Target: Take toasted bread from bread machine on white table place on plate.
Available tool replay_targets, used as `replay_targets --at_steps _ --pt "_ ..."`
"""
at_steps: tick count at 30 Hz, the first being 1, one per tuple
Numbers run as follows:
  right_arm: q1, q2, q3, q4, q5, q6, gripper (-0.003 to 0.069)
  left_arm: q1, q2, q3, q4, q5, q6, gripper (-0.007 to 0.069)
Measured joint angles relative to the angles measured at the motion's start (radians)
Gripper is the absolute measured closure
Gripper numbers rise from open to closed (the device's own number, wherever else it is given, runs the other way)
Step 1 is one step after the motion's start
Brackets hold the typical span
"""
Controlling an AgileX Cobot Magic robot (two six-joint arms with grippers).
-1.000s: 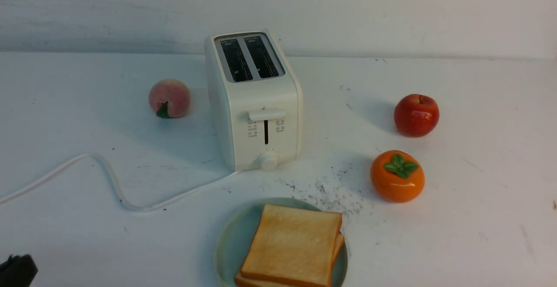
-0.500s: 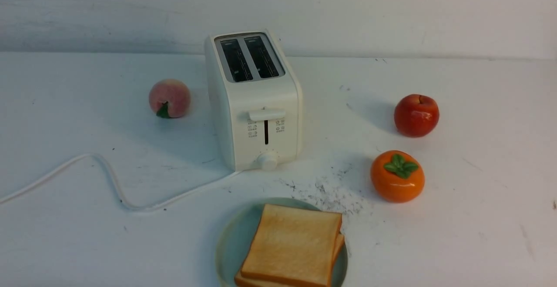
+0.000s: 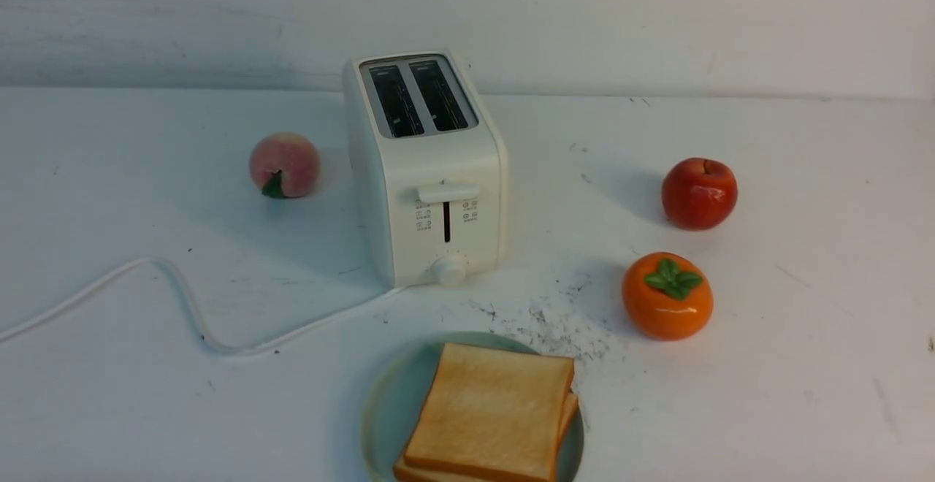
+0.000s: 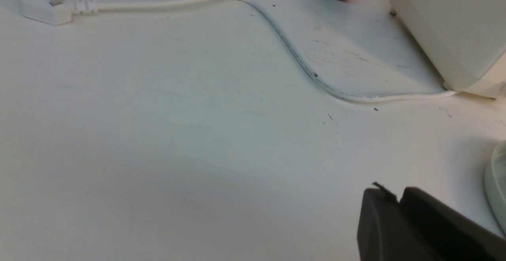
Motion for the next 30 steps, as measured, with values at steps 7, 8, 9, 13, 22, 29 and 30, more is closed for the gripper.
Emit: replay_targets --at_steps 7,8,9,13,22,29,30 --pt "0.0 0.0 0.0 0.0 0.0 0.0 0.0521 0.0 0.0 0.0 0.0 0.0 0.0 0.0557" --pt "0.0 0.0 0.0 0.0 0.0 0.0 0.0521 0.0 0.0 0.0 0.0 0.0 0.0 0.0555" --pt "0.0 0.0 0.0 0.0 0.0 0.0 0.0521 0.0 0.0 0.0 0.0 0.0 0.0 0.0554" --pt "0.0 0.0 0.0 0.0 -0.001 0.0 0.0517 0.0 0.0 0.0 0.0 0.0 0.0 0.0554" --pt "0.0 0.0 0.0 0.0 -0.001 0.0 0.0512 0.0 0.0 0.0 0.0 0.0 0.0 0.0554" --pt "0.0 0.0 0.0 0.0 -0.001 0.0 0.0507 0.0 0.0 0.0 0.0 0.0 0.0 0.0554" --pt "0.0 0.0 0.0 0.0 -0.001 0.0 0.0505 0.0 0.0 0.0 0.0 0.0 0.0 0.0554"
